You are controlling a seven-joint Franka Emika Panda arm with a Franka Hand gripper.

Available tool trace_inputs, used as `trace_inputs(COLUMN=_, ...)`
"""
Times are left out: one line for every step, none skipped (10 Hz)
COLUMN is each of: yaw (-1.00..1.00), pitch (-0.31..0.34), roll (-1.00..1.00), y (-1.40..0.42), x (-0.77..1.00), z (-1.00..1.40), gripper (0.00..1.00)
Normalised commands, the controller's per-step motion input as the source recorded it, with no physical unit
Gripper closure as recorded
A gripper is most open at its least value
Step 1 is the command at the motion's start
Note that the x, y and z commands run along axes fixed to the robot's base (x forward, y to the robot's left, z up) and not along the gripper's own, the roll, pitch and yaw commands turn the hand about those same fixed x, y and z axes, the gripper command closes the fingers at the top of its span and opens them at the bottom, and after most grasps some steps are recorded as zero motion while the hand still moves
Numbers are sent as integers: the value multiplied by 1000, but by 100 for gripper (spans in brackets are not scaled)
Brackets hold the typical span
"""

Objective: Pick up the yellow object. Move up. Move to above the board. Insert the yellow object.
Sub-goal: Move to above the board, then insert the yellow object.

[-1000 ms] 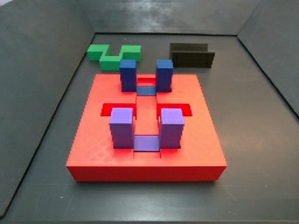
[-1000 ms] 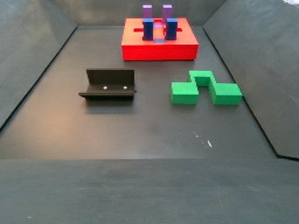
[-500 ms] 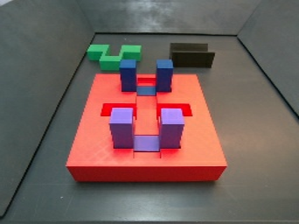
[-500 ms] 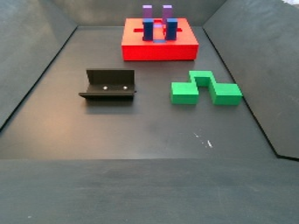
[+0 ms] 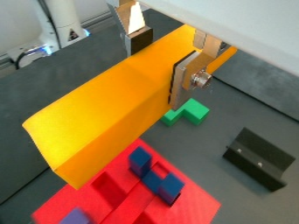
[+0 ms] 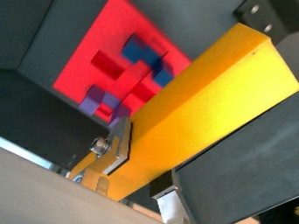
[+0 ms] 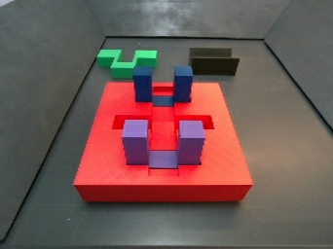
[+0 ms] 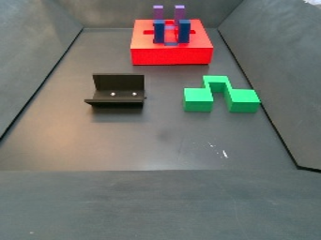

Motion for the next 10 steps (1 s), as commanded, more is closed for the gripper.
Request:
trace_inputs(yaw=3, pitch=145, roll=4, y=-576, x=64, z=120, gripper=100)
trace_inputs(yaw=4, pitch=126, roll=16, y=-236, x=60, z=64, gripper=100)
trace_inputs(yaw=0, pitch=0, roll=-6, y=0, x=0, z=-20, gripper=100)
trace_inputs(yaw=0, pitch=-13, roll=-30, y=0, x=0, z=-217, gripper=100)
trace_inputs(yaw=0, pitch=-77, roll=0, y=0, x=94, z=-597, gripper=100)
trace_inputs(yaw=40, pitch=-114, roll=44, y=-51, x=183, z=-840, gripper=100)
trace_inputs(yaw=151, pitch=-144, roll=74, y=-149, x=183, z=-897, gripper=100)
trace_inputs(yaw=169, pitch=-157, roll=67, y=-200, x=183, z=-889, gripper=100)
trace_inputs(yaw=166, pitch=-160, roll=71, y=-226, x=206, z=-880, gripper=100)
trace_inputs(yaw=154, pitch=-160, roll=93, y=-249, x=217, z=-854, gripper=100)
